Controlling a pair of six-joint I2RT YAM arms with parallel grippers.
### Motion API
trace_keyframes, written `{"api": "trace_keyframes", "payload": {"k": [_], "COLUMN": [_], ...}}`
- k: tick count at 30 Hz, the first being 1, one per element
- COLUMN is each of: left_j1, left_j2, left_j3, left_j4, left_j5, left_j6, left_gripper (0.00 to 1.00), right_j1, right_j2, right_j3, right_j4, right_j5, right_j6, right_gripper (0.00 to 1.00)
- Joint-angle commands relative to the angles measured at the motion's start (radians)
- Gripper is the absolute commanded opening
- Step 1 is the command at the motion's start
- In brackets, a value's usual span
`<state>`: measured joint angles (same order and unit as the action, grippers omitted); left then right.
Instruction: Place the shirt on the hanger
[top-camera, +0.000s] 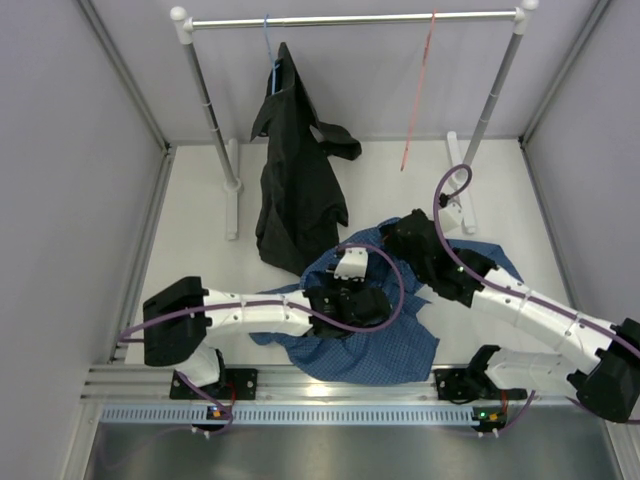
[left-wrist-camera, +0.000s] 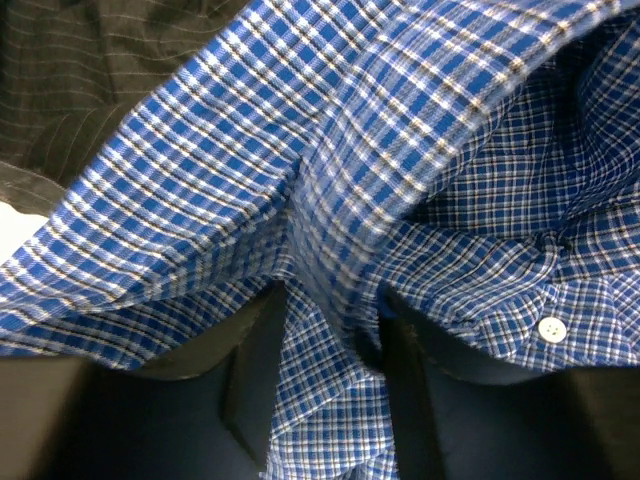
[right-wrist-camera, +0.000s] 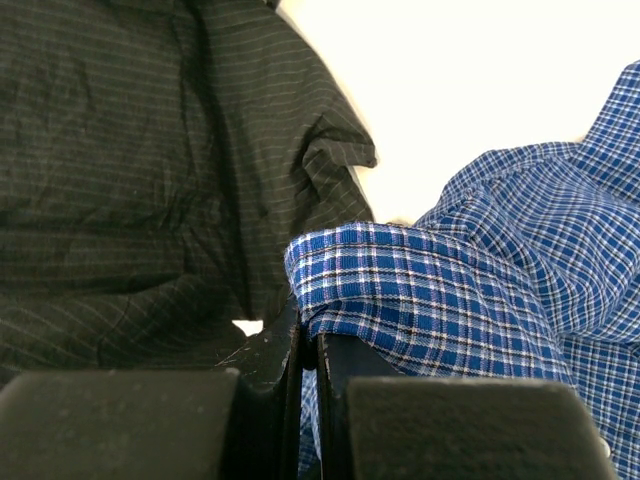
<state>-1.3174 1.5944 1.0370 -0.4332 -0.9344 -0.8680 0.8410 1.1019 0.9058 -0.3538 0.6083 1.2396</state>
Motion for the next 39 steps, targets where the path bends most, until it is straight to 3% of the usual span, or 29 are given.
{"api": "trace_keyframes", "payload": {"k": [1,4,6,8,11,13,14,15,16,18,24,28,33,36,39], "left_j1": [0.001,0.001,0.006,0.018,0.024,0.038,0.050,0.067,0.102,0.133,0.176,0.251,0.282,0.282,0.280], "left_j2": [0.028,0.035,0.023,-0.011,-0.095,-0.145,-0.198,-0.227,-0.255,-0.319,-0.387,-0.410,-0.421,-0.442,-0.476], "left_j3": [0.024,0.032,0.029,0.021,0.011,0.009,-0.012,-0.026,-0.040,-0.064,-0.037,-0.031,-0.022,-0.026,-0.046], "left_j4": [0.050,0.050,0.051,0.047,0.047,0.013,0.013,0.010,0.010,0.004,-0.030,-0.045,-0.045,-0.047,-0.047], "left_j5": [-0.066,-0.081,-0.083,-0.067,-0.014,0.078,0.171,0.212,0.250,0.323,0.445,0.549,0.692,0.733,0.743], "left_j6": [-0.058,-0.057,-0.054,-0.028,0.058,0.099,0.113,0.119,0.130,0.144,0.234,0.235,0.239,0.222,0.193], "left_gripper": [0.36,0.24,0.09,0.00,0.00,0.00,0.00,0.00,0.00,0.00,0.00,0.00,0.00,0.00,0.00], "right_j1": [-0.016,-0.014,-0.019,-0.023,-0.042,-0.071,-0.089,-0.092,-0.092,-0.092,-0.111,-0.141,-0.183,-0.288,-0.376], "right_j2": [-0.024,-0.028,-0.033,-0.034,-0.025,-0.017,-0.016,-0.014,-0.017,-0.033,-0.214,-0.238,-0.108,0.028,0.177], "right_j3": [0.051,0.036,0.031,0.024,0.021,0.039,0.048,0.060,0.099,0.123,0.166,0.345,0.537,0.629,0.767], "right_j4": [0.073,0.075,0.076,0.078,0.091,0.117,0.131,0.137,0.125,0.049,-0.103,-0.229,-0.319,-0.358,-0.370], "right_j5": [-0.018,-0.007,0.001,0.001,-0.060,-0.199,-0.267,-0.341,-0.455,-0.542,-0.564,-0.634,-0.538,-0.532,-0.538], "right_j6": [-0.054,-0.065,-0.077,-0.097,-0.167,-0.303,-0.369,-0.503,-0.559,-0.693,-0.856,-0.928,-1.055,-1.117,-1.115], "right_gripper": [0.00,0.00,0.00,0.00,0.07,0.37,0.69,0.80,0.86,0.96,0.99,1.00,0.99,0.98,0.91]}}
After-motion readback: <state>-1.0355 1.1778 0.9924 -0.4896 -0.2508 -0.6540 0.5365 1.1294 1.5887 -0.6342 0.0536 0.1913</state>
